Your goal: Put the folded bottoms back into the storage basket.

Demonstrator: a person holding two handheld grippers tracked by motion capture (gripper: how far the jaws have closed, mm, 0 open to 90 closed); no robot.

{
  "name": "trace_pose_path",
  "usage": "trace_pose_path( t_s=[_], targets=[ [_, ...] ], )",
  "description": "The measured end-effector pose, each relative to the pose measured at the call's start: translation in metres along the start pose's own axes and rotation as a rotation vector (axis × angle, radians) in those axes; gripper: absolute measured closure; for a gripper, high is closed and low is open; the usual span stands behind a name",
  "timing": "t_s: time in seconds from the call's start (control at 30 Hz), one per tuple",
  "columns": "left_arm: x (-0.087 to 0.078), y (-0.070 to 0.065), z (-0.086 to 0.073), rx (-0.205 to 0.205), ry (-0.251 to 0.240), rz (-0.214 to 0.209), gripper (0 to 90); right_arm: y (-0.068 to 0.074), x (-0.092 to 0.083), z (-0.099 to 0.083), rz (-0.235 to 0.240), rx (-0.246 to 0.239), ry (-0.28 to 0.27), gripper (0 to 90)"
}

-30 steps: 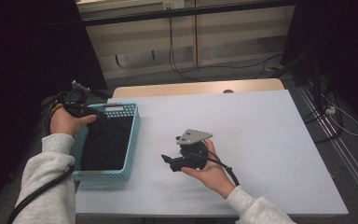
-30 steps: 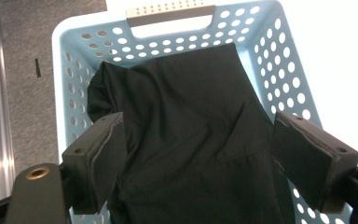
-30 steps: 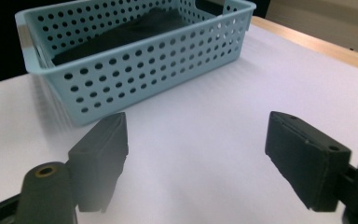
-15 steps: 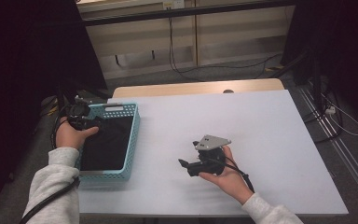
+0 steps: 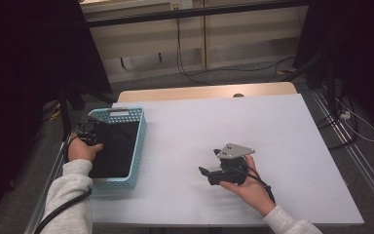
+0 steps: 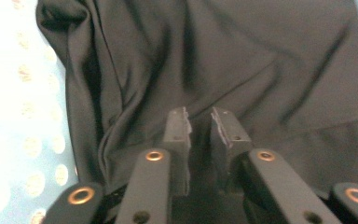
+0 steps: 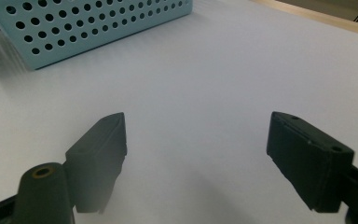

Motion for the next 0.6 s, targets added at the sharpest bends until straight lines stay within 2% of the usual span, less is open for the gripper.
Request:
trace_pose_path(
  t_s=[0.03,0.1,0.13,0.17,0.3,0.4,0.5,0.6],
  targets=[
    [0.003,0.0,-0.002,-0.005,0.009,-0.004,82.1,-0.001,0.0,-0.001,0.002,0.0,0.002,19.4],
    [0.006,0.0,-0.002,-0.017,0.003,-0.003,82.9,-0.001,0.0,0.0,0.0,0.0,-0.002,19.4],
    [0.007,0.0,-0.003,-0.021,0.008,-0.009,89.5,-0.001,0.0,0.0,0.001,0.002,-0.006,19.4],
    [0.007,0.0,-0.004,-0.017,0.009,-0.008,89.9,-0.002,0.0,0.0,0.002,0.001,-0.007,19.4],
    [0.005,0.0,-0.009,-0.046,0.025,-0.007,90.0,-0.003,0.001,-0.001,0.003,-0.002,0.003,19.2],
    [0.002,0.002,-0.013,-0.036,0.052,-0.029,90.0,-0.003,0.0,-0.002,0.002,-0.002,0.006,19.1],
    [0.001,0.001,-0.013,-0.064,0.035,-0.038,90.0,-0.005,-0.002,-0.002,-0.004,0.001,-0.001,19.1],
    [-0.002,0.001,-0.01,-0.063,0.029,-0.038,81.9,-0.008,-0.003,-0.001,-0.01,0.006,-0.001,19.1]
  ],
)
Point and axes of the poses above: each handheld gripper's, and its own axes: x roughly forward along the jaws, z roughly out of its top, y roughly to its left, the point moved 8 cm from there along x, roughly forward along the jaws, and after that the axes turned 5 degrees about -y, right-handed, at the moved point
